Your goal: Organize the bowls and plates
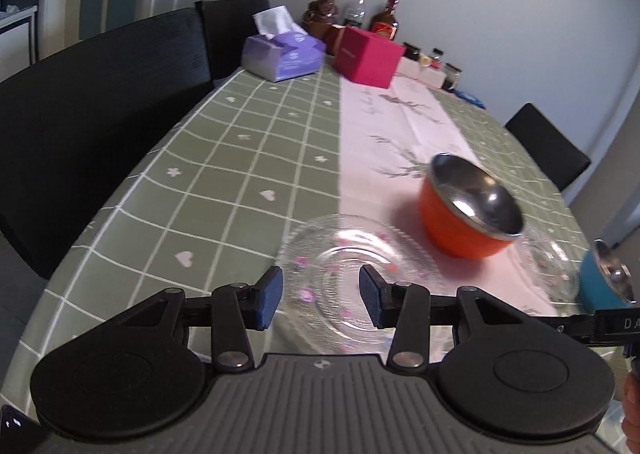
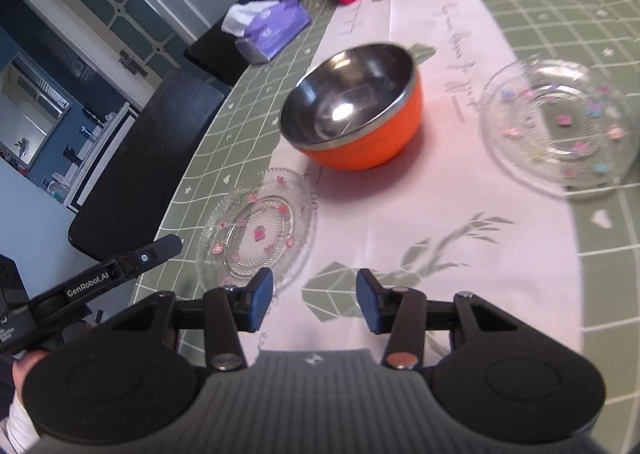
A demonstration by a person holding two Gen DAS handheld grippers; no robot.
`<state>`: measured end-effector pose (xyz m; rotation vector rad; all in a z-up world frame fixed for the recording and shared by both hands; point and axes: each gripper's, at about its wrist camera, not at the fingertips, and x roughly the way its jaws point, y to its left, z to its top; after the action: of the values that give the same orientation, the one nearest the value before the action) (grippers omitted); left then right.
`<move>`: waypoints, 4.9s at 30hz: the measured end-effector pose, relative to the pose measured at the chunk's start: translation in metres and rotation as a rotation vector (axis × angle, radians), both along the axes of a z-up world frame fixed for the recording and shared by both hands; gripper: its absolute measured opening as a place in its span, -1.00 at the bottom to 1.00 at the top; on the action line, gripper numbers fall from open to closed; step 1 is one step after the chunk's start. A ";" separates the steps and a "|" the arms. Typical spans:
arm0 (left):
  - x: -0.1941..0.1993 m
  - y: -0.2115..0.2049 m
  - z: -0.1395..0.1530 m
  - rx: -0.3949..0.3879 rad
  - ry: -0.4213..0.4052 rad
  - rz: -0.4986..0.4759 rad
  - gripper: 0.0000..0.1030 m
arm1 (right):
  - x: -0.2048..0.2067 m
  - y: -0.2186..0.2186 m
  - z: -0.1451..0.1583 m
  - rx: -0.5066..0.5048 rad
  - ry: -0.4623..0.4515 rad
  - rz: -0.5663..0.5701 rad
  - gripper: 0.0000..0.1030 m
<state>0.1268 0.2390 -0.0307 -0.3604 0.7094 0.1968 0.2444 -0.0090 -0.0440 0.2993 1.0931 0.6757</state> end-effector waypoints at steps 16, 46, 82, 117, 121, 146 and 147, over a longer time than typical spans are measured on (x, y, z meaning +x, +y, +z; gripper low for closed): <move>0.013 0.030 -0.036 -0.146 0.048 0.110 -0.09 | 0.033 0.045 -0.024 -0.078 0.015 -0.028 -0.12; 0.018 0.006 -0.029 -0.123 0.045 0.087 -0.69 | 0.029 0.059 -0.022 -0.116 -0.038 -0.046 -0.84; -0.087 -0.102 0.005 -0.117 -0.028 -0.256 -0.69 | -0.113 -0.100 0.014 -0.016 -0.089 -0.137 -0.85; -0.102 -0.124 -0.022 -0.071 0.074 -0.333 -0.70 | -0.144 -0.111 -0.008 -0.138 -0.093 -0.113 -0.85; -0.102 -0.125 -0.023 -0.057 0.077 -0.337 -0.74 | -0.145 -0.109 -0.007 -0.158 -0.111 -0.102 -0.85; -0.119 -0.030 -0.012 0.534 -0.020 -0.619 -0.72 | -0.153 -0.111 0.020 -0.112 -0.312 -0.154 -0.27; -0.118 -0.018 -0.016 0.539 -0.002 -0.593 -0.72 | -0.153 -0.111 0.020 -0.113 -0.315 -0.158 -0.27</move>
<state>0.0086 0.2207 -0.0466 0.3672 0.7040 -0.1777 0.0912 -0.1200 -0.0238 0.1721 0.7941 0.4982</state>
